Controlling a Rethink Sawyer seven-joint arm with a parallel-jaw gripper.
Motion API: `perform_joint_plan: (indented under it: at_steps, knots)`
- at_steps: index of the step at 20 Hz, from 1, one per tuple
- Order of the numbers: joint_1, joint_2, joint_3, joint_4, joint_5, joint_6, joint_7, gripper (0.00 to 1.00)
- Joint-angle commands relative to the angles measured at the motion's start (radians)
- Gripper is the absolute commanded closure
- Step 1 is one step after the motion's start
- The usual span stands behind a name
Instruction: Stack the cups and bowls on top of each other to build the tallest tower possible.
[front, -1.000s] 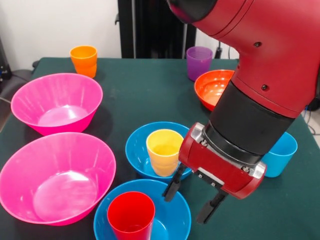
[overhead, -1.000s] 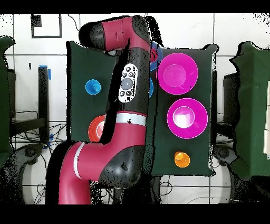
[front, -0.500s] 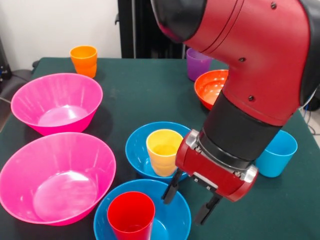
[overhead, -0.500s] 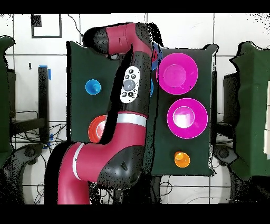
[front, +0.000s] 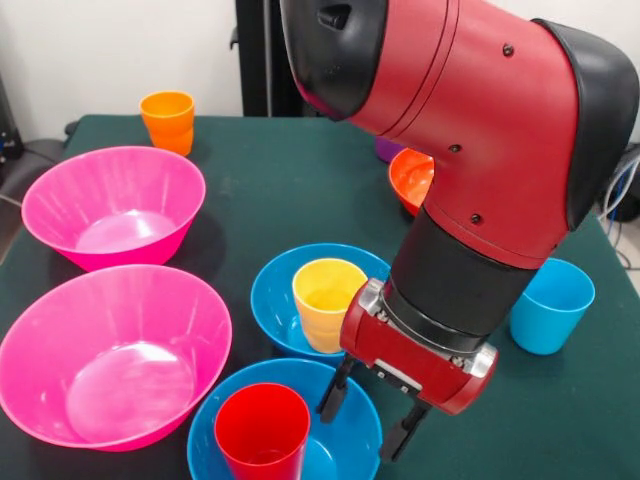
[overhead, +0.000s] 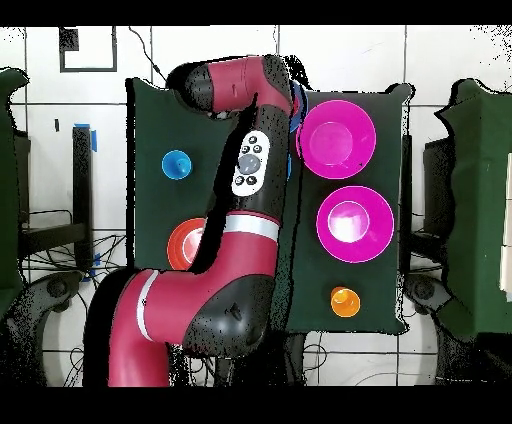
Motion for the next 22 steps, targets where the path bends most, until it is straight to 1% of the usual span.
perform_joint_plan:
  at_steps: [1,8,11,15,17,22]
  knots:
    - [-0.001,0.007,0.135,0.111,0.040,-0.017,0.042,0.00]
    - [0.001,0.011,0.130,0.089,0.074,0.056,0.025,0.00]
    - [0.000,0.016,0.131,0.086,0.086,0.064,0.022,0.00]
    - [-0.001,0.019,0.128,0.099,0.096,0.049,0.025,0.00]
    - [0.001,0.015,0.127,0.122,0.094,0.024,0.028,0.00]
    - [0.016,-0.005,0.122,0.202,0.078,-0.069,0.086,0.00]
